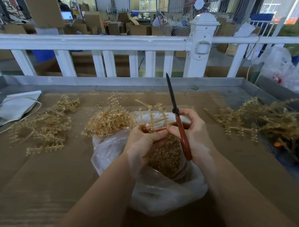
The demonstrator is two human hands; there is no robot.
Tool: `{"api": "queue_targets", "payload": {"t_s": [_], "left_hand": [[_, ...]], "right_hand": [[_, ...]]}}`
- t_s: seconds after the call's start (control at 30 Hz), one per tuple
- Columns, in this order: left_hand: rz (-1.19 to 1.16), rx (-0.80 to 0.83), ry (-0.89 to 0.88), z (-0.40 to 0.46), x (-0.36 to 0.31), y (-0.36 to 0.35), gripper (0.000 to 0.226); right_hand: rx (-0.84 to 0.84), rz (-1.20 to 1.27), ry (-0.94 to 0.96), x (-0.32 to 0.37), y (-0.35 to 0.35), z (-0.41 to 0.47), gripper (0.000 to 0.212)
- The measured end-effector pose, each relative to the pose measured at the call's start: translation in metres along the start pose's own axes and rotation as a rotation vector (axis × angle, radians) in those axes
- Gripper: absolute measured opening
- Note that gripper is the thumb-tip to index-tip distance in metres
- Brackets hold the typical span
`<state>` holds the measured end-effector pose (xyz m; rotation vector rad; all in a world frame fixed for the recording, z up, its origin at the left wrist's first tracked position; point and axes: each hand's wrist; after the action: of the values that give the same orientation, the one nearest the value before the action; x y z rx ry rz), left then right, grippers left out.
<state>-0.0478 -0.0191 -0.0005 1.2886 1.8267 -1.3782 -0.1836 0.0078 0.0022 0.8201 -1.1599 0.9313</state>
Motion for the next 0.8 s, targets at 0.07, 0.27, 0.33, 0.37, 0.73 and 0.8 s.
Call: {"api": "queue_targets", "payload": {"t_s": [0.07,0.27,0.33,0.37,0.73,0.8], "left_hand": [[0.006,-0.035,-0.019,0.001,0.003,0.001,0.052],[-0.245,-0.073,-0.004,0.008,0.001,0.005,0.033],[-0.314,-0.076,0.004,0.009,-0.004,0.005,0.022],[-0.337,-0.077,0.011,0.01,-0.006,0.004,0.025],[-0.467,-0.089,0.024,0.012,-0.008,0.005,0.051],[-0.473,-0.095,0.031,0.014,-0.007,0.006,0.051]], "right_hand": [[0.006,-0.03,0.029,0.002,0.0,-0.003,0.035],[0.007,-0.177,0.065,0.007,0.002,-0.014,0.029],[0.023,-0.273,0.106,0.007,0.002,-0.018,0.03],[0.032,-0.309,0.122,0.006,0.003,-0.02,0.031],[0.175,-0.574,0.311,-0.009,0.01,-0.027,0.036],[0.181,-0.598,0.322,-0.011,0.01,-0.028,0.037]]}}
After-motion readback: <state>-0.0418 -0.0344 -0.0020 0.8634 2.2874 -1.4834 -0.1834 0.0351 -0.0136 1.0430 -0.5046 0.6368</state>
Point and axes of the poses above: each hand's wrist, its own z-axis towards the middle knuckle, its own y-axis out of the back of the hand, x = y × z, and after that the axes turned 6 degrees about -x, right-handed
